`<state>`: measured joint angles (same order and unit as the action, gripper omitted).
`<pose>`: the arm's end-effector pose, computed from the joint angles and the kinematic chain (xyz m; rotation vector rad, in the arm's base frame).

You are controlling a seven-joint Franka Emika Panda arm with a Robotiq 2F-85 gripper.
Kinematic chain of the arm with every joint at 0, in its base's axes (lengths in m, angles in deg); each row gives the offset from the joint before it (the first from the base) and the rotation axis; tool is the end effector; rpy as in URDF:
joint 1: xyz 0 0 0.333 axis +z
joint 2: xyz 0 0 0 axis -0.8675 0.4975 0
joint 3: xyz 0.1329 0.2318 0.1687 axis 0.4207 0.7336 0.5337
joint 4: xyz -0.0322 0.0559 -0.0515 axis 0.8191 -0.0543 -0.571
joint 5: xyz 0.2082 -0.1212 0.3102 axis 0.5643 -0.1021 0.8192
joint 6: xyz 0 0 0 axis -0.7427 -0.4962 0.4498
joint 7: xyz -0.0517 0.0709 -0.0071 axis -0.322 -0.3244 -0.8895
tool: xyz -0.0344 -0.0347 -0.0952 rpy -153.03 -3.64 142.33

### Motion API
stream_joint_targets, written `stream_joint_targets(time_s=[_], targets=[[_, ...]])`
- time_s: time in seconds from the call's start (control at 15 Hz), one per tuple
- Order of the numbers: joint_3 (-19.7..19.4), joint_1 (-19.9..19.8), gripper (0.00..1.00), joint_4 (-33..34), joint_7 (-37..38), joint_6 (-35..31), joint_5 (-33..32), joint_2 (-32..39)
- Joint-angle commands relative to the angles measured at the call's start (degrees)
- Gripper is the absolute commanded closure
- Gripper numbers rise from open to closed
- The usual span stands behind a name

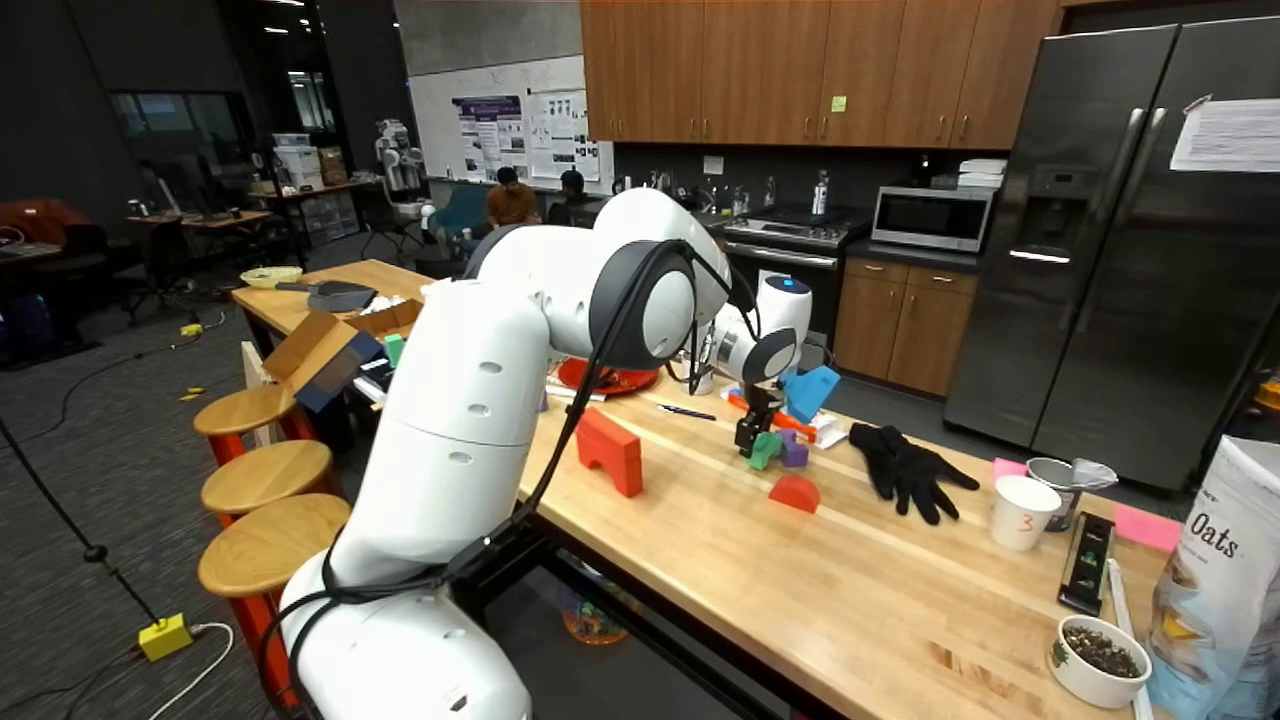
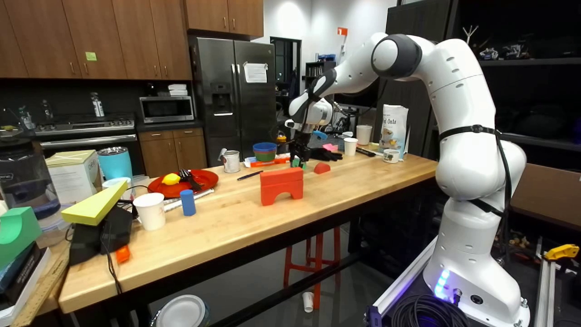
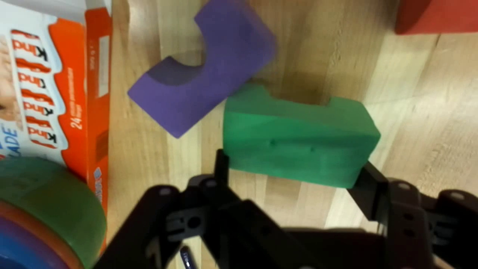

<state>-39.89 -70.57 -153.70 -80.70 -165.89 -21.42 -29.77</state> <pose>0.6697 -0.0933 0.3068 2.3280 2.0506 0.3514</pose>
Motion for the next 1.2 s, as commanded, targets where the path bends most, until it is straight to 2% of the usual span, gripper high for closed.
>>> stream_joint_targets(time_s=[0.0,0.67,1.13], targets=[[-0.8,-0.1,0.50,-1.8,1.8,-0.1,-3.1,-2.7],[-2.8,-0.5,0.50,-5.4,4.6,-3.2,-5.7,-6.9],[-1.2,-2.6,0.50,-7.4,3.3,-7.9,-0.9,-6.8]])
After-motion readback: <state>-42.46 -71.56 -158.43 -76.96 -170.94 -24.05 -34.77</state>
